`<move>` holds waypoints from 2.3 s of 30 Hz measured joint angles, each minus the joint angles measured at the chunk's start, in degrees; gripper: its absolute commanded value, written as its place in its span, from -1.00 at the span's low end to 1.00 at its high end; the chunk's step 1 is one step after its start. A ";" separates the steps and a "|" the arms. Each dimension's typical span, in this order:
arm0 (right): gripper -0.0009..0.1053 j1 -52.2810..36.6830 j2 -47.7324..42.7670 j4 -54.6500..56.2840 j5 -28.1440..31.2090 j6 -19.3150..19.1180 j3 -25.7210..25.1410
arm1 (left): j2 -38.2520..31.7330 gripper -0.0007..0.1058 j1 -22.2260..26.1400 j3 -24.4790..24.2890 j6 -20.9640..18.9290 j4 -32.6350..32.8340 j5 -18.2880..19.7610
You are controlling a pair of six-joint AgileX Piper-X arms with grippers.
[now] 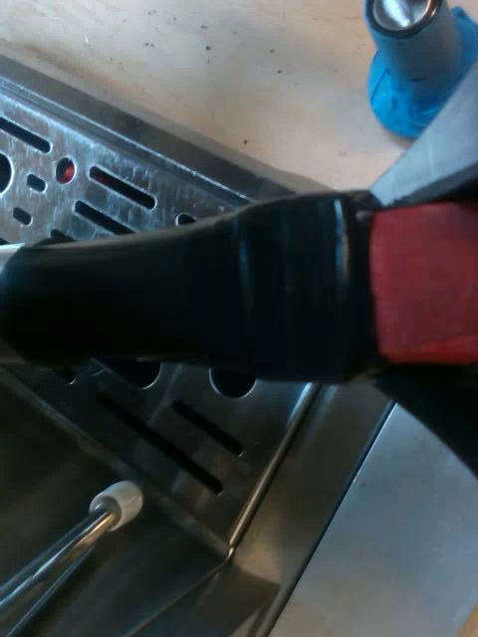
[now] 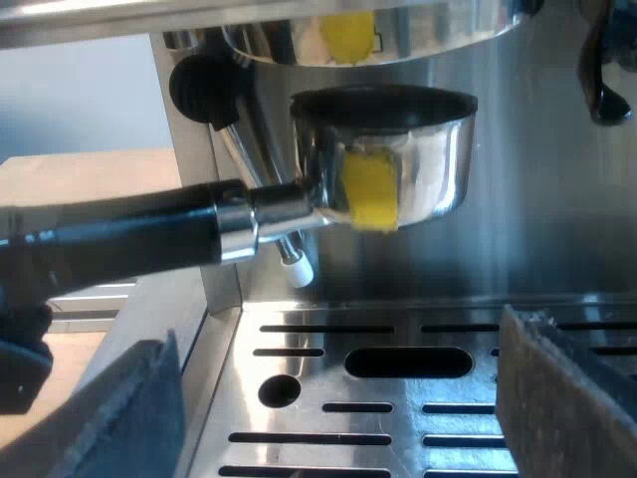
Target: Put the handle in the coffee machine
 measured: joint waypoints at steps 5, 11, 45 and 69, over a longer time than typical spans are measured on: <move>0.28 0.00 0.00 0.00 0.00 0.02 0.00 | 0.00 -0.98 0.00 0.00 0.00 -0.35 0.18; 0.28 0.00 0.00 0.00 0.00 0.02 0.00 | 0.00 -0.98 0.00 -0.93 0.00 0.07 1.29; 0.08 -9.15 1.47 -1.50 -10.07 -0.38 0.00 | 0.14 -0.98 0.93 -4.53 4.35 3.76 5.81; -0.25 -13.16 17.65 -32.44 -9.81 -17.81 -7.76 | 0.14 -0.98 0.98 -4.53 4.32 3.77 5.94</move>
